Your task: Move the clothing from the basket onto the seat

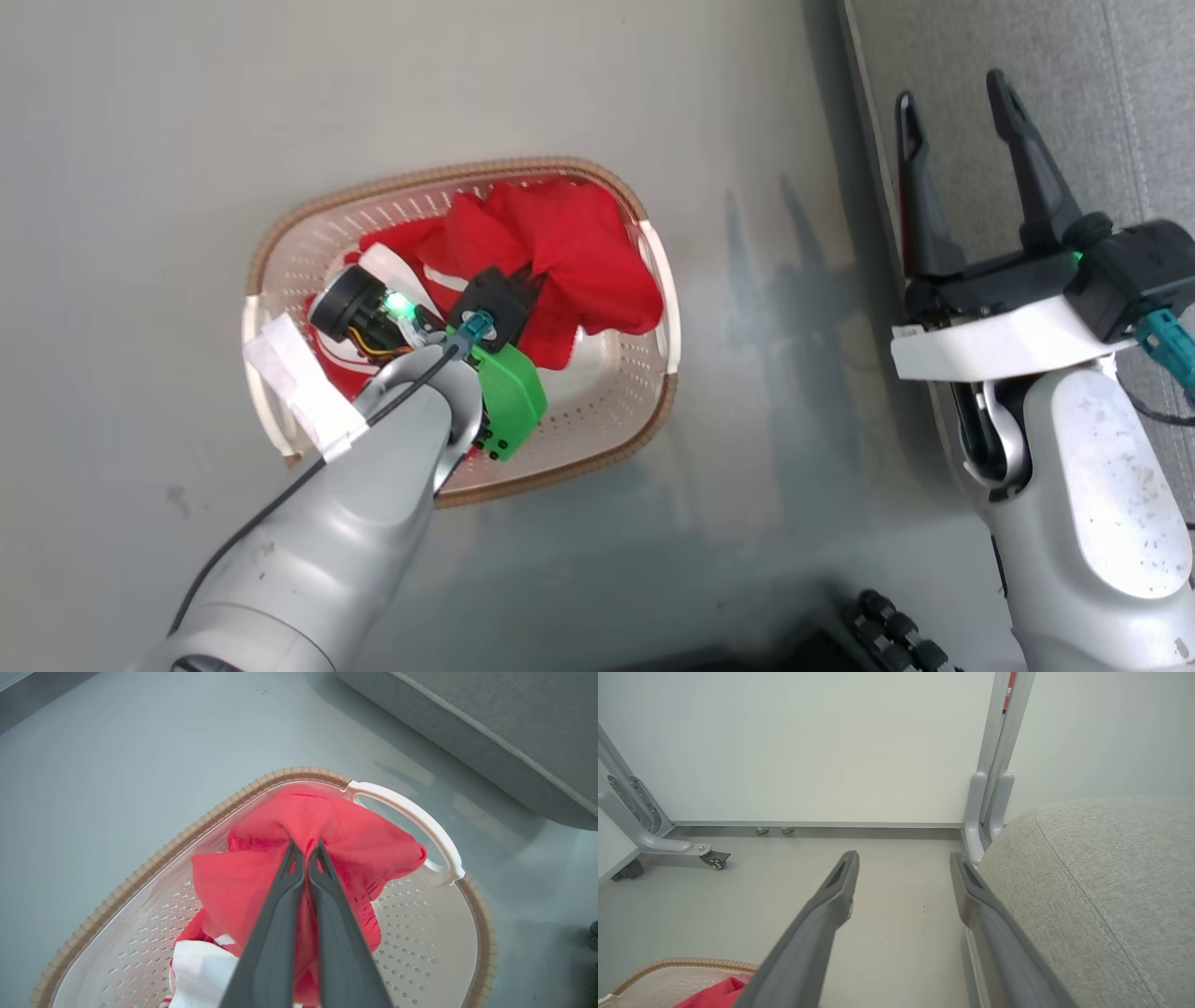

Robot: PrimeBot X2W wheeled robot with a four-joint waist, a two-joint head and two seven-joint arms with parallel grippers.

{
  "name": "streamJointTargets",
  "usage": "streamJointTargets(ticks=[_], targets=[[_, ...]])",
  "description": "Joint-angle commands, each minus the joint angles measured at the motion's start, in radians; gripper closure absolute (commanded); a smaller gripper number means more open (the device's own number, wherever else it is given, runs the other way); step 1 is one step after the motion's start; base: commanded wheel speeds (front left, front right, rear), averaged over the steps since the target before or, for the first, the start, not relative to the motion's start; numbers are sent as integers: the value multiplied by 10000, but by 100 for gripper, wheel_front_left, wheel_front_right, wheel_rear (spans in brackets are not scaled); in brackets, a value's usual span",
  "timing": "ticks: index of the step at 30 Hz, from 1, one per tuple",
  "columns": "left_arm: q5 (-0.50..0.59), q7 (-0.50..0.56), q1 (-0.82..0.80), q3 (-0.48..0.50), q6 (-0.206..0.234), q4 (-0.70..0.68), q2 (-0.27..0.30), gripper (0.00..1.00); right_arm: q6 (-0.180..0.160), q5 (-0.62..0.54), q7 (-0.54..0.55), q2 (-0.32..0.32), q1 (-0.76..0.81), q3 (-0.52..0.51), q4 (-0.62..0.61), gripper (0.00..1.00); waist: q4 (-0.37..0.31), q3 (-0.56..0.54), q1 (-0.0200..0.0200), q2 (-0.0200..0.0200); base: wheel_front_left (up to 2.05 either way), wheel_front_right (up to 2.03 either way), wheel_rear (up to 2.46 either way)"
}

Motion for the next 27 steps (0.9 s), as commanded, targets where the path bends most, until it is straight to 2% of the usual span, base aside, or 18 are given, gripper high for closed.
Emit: streamJointTargets(ticks=[1,17,27], targets=[[-56,-56,251,54,-2,-218,10,100,-3,-86,-26,-30,224,-70,85,0,478,-881,0,0,0,0,0],[40,-60,2223,1283,36,-3693,74,100,-3,-258,-26,-31,1713,-192,637,0,1016,-3495,0,0,0,0,0],[147,-50,2915,2256,62,-5855,72,100,-3,-168,-26,-30,2584,-223,800,0,1274,-4853,0,0,0,0,0]])
